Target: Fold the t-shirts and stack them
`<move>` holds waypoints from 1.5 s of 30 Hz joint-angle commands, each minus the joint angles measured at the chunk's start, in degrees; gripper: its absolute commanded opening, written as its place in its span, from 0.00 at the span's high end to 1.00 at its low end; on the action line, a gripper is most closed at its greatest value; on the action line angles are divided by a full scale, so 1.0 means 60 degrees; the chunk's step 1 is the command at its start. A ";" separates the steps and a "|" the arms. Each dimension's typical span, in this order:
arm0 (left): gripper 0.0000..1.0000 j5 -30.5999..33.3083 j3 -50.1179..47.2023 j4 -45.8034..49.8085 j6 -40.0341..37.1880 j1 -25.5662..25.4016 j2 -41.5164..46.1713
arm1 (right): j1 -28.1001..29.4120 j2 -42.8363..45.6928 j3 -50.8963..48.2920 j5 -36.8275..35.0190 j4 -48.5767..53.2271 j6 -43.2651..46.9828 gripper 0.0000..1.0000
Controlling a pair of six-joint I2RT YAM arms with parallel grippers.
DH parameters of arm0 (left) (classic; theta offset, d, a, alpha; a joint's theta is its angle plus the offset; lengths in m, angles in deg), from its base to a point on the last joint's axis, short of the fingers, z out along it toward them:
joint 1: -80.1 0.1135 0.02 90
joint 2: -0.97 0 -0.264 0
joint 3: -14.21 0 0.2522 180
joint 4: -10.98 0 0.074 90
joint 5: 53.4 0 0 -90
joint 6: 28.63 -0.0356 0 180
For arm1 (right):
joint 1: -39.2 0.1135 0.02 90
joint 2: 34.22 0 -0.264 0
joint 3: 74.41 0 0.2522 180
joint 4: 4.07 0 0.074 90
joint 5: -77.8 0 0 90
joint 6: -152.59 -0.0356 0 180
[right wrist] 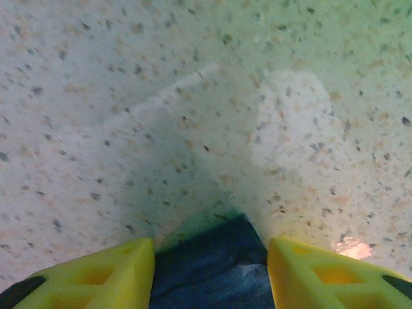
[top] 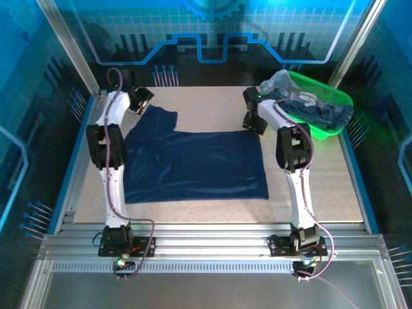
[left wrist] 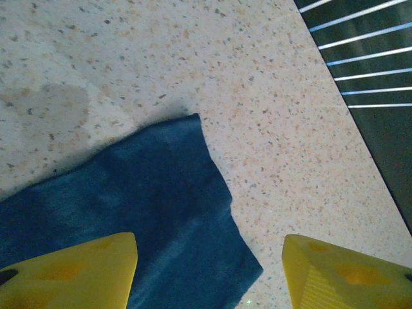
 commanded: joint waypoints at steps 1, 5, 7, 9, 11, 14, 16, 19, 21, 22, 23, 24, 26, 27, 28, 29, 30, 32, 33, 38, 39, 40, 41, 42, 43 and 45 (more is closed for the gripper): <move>0.37 -0.0644 0.0217 -0.0536 0.0169 0.0192 -0.0319 | -0.0086 -0.0566 0.0399 -0.0005 0.0454 -0.0052 0.59; 0.34 -0.0502 0.0832 -0.0963 0.0213 0.0260 -0.0942 | 0.0003 -0.0238 0.0096 -0.0070 0.0233 -0.0017 0.81; 0.33 -0.0250 0.1449 -0.0820 0.0025 0.0260 -0.1344 | 0.0091 -0.0048 -0.0023 -0.0156 0.0262 0.0003 0.92; 0.33 0.0187 0.2144 -0.0360 -0.0218 0.0232 -0.1749 | 0.0234 0.0163 -0.0254 -0.0235 0.0220 0.0020 0.99; 0.33 0.0620 0.2637 0.0011 -0.0404 0.0217 -0.2104 | 0.0365 0.0425 -0.0558 -0.0188 0.0092 0.0020 1.00; 0.33 0.1178 0.3022 0.0464 -0.0651 0.0097 -0.2429 | 0.0556 0.0658 -0.0850 -0.0118 -0.0003 0.0047 1.00; 0.33 0.1664 0.3415 0.1101 -0.0829 -0.0056 -0.2652 | 0.0623 0.0734 -0.0953 -0.0096 -0.0033 0.0103 1.00; 0.33 0.2179 0.3729 0.1907 -0.1150 -0.0353 -0.2889 | 0.0651 0.0832 -0.1107 -0.0067 -0.0105 0.0129 1.00; 0.34 0.2416 0.3965 0.2509 -0.1294 -0.0558 -0.3056 | 0.0638 0.0892 -0.1195 -0.0032 -0.0178 0.0144 1.00; 0.34 0.2527 0.4101 0.2837 -0.1375 -0.0674 -0.3167 | 0.0623 0.0914 -0.1220 -0.0009 -0.0211 0.0142 1.00; 0.35 0.2657 0.4221 0.3166 -0.1454 -0.0787 -0.3269 | 0.0608 0.0919 -0.1228 0.0014 -0.0222 0.0150 1.00; 0.35 0.2744 0.4313 0.3454 -0.1484 -0.0874 -0.3356 | 0.0599 0.0937 -0.1241 0.0026 -0.0240 0.0150 1.00; 0.38 0.2897 0.4600 0.4332 -0.1207 -0.0955 -0.3647 | 0.0591 0.0947 -0.1306 0.0071 -0.0298 0.0142 1.00; 0.41 0.2876 0.4743 0.4776 -0.1090 -0.0942 -0.3789 | 0.0580 0.0937 -0.1323 0.0072 -0.0321 0.0145 1.00; 0.44 0.2854 0.4826 0.5138 -0.1029 -0.0941 -0.3911 | 0.0591 0.0945 -0.1339 0.0093 -0.0342 0.0157 1.00; 0.51 0.2804 0.4946 0.5394 -0.0996 -0.0927 -0.3981 | 0.0579 0.0941 -0.1364 0.0124 -0.0365 0.0176 1.00; 0.57 0.2781 0.4933 0.5447 -0.1040 -0.0928 -0.3972 | 0.0570 0.0949 -0.1368 0.0135 -0.0358 0.0196 1.00; 0.71 0.2588 0.4914 0.5584 -0.0977 -0.0901 -0.3938 | 0.0580 0.0950 -0.1432 0.0166 -0.0407 0.0212 1.00; 0.78 0.2567 0.4903 0.5664 -0.0938 -0.0882 -0.3910 | 0.0580 0.0956 -0.1480 0.0189 -0.0443 0.0210 1.00; 1.00 0.2863 0.4690 0.5385 -0.1139 -0.0875 -0.3450 | 0.0593 0.1240 -0.1550 0.0290 -0.0529 0.0356 1.00; 1.00 0.2973 0.4646 0.5281 -0.1183 -0.0868 -0.3274 | 0.0585 0.1272 -0.1595 0.0306 -0.0585 0.0395 1.00; 1.00 0.3110 0.4572 0.5116 -0.1276 -0.0867 -0.3051 | 0.0589 0.1329 -0.1687 0.0332 -0.0691 0.0463 1.00; 1.00 0.3239 0.4450 0.4903 -0.1383 -0.0868 -0.2771 | 0.0584 0.1417 -0.1791 0.0389 -0.0846 0.0554 1.00; 1.00 0.3290 0.4307 0.4662 -0.1484 -0.0865 -0.2527 | 0.0577 0.1501 -0.1895 0.0443 -0.1008 0.0637 1.00; 1.00 0.3371 0.4138 0.4436 -0.1595 -0.0855 -0.2239 | 0.0578 0.1580 -0.1978 0.0487 -0.1149 0.0737 1.00; 1.00 0.3543 0.3940 0.4214 -0.1779 -0.0827 -0.1792 | 0.0567 0.1686 -0.1998 0.0579 -0.1313 0.0929 1.00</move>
